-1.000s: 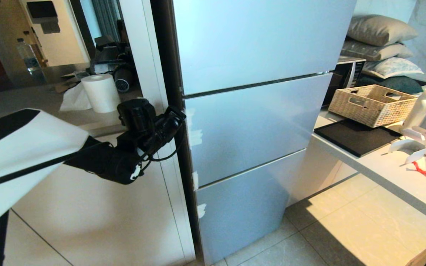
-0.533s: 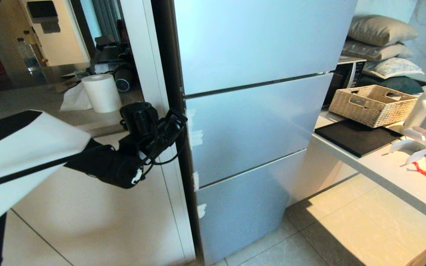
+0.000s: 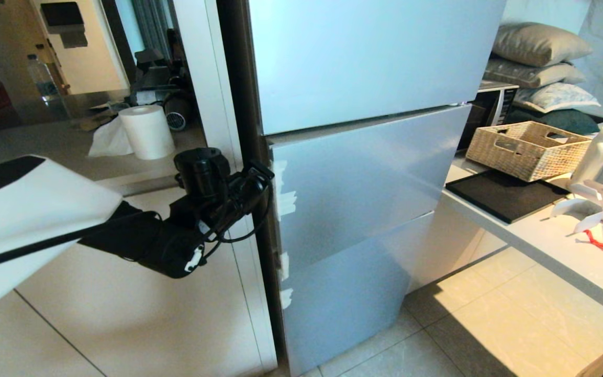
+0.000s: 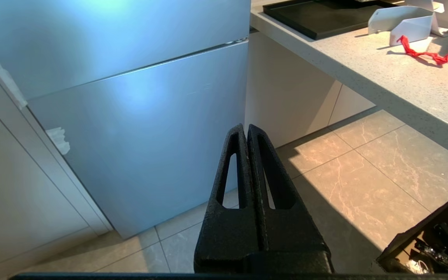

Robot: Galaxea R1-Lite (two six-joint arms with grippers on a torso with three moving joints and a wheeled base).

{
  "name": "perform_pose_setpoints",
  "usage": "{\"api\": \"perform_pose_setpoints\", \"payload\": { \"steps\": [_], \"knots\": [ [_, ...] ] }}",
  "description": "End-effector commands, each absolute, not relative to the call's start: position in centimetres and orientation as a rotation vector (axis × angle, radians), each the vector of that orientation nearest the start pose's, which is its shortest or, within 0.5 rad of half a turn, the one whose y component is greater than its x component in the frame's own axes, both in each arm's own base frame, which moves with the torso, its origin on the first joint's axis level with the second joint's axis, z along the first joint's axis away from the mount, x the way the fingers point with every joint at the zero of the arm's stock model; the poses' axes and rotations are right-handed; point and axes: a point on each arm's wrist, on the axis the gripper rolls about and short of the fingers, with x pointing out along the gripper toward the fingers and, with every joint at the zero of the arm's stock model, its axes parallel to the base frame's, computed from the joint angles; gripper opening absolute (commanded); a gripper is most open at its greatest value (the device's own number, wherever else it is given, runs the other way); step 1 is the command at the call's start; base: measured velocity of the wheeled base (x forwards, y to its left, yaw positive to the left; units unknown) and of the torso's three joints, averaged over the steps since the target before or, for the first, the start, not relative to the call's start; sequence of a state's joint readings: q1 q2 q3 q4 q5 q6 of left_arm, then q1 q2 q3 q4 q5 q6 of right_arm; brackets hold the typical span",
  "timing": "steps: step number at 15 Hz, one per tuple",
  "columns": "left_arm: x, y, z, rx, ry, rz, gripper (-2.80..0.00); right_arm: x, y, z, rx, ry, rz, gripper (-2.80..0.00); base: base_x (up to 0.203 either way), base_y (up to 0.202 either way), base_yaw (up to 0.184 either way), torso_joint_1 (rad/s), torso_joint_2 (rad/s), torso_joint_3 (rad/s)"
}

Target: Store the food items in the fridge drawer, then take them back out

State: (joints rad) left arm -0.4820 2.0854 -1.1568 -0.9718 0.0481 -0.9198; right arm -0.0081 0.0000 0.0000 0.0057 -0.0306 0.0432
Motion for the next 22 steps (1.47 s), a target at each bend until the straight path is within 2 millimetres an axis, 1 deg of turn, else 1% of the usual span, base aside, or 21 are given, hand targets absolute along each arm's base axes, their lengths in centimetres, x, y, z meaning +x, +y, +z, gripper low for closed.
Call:
{"api": "perform_pose_setpoints", "payload": {
  "steps": [1, 3, 6, 8, 10, 12, 15, 17, 18, 19, 21, 22],
  "knots": [
    [34.8, -19.4, 18.1, -0.924, 0.164, -0.454, -2.80, -2.3, -0.1, 7.5, 0.043, 0.007, -0.039, -2.80, 0.000, 0.000, 0.000, 0.000, 0.00, 0.000],
    [32.4, -20.8, 18.1, -0.916, 0.203, -0.505, -2.80, -2.3, -0.1, 7.5, 0.043, 0.007, -0.039, -2.80, 0.000, 0.000, 0.000, 0.000, 0.00, 0.000],
    [28.3, -23.0, 17.4, -0.887, 0.296, -0.582, -2.80, -2.3, -0.1, 7.5, 0.043, 0.007, -0.039, -2.80, 0.000, 0.000, 0.000, 0.000, 0.00, 0.000],
    [25.0, -23.2, 17.9, -0.874, 0.320, -0.616, -2.80, -2.3, -0.1, 7.5, 0.043, 0.007, -0.039, -2.80, 0.000, 0.000, 0.000, 0.000, 0.00, 0.000],
    [22.0, -22.4, 19.0, -0.880, 0.308, -0.629, -2.80, -2.3, -0.1, 7.5, 0.043, 0.007, -0.039, -2.80, 0.000, 0.000, 0.000, 0.000, 0.00, 0.000],
    [20.2, -21.0, 20.3, -0.900, 0.268, -0.625, -2.80, -2.3, -0.1, 7.5, 0.043, 0.007, -0.039, -2.80, 0.000, 0.000, 0.000, 0.000, 0.00, 0.000],
    [17.0, -17.5, 24.2, -0.944, 0.148, -0.654, -2.80, -2.3, -0.1, 7.5, 0.043, 0.007, -0.039, -2.80, 0.000, 0.000, 0.000, 0.000, 0.00, 0.000],
    [14.3, -14.6, 26.9, -0.884, 0.083, -0.668, -2.80, -2.3, -0.1, 7.5, 0.043, 0.007, -0.039, -2.80, 0.000, 0.000, 0.000, 0.000, 0.00, 0.000],
    [13.0, -13.2, 27.9, -0.803, 0.066, -0.661, -2.80, -2.3, -0.1, 7.5, 0.043, 0.007, -0.039, -2.80, 0.000, 0.000, 0.000, 0.000, 0.00, 0.000],
    [11.5, -11.5, 28.6, -0.663, 0.052, -0.642, -2.80, -2.3, -0.1, 7.5, 0.043, 0.007, -0.039, -2.80, 0.000, 0.000, 0.000, 0.000, 0.00, 0.000],
    [8.6, -8.0, 29.1, -0.359, 0.002, -0.579, -2.80, -2.3, -0.1, 7.5, 0.043, 0.007, -0.039, -2.80, 0.000, 0.000, 0.000, 0.000, 0.00, 0.000],
    [7.4, -6.1, 29.1, -0.267, -0.046, -0.524, -2.80, -2.3, -0.1, 7.5, 0.043, 0.007, -0.039, -2.80, 0.000, 0.000, 0.000, 0.000, 0.00, 0.000]
  ]
}}
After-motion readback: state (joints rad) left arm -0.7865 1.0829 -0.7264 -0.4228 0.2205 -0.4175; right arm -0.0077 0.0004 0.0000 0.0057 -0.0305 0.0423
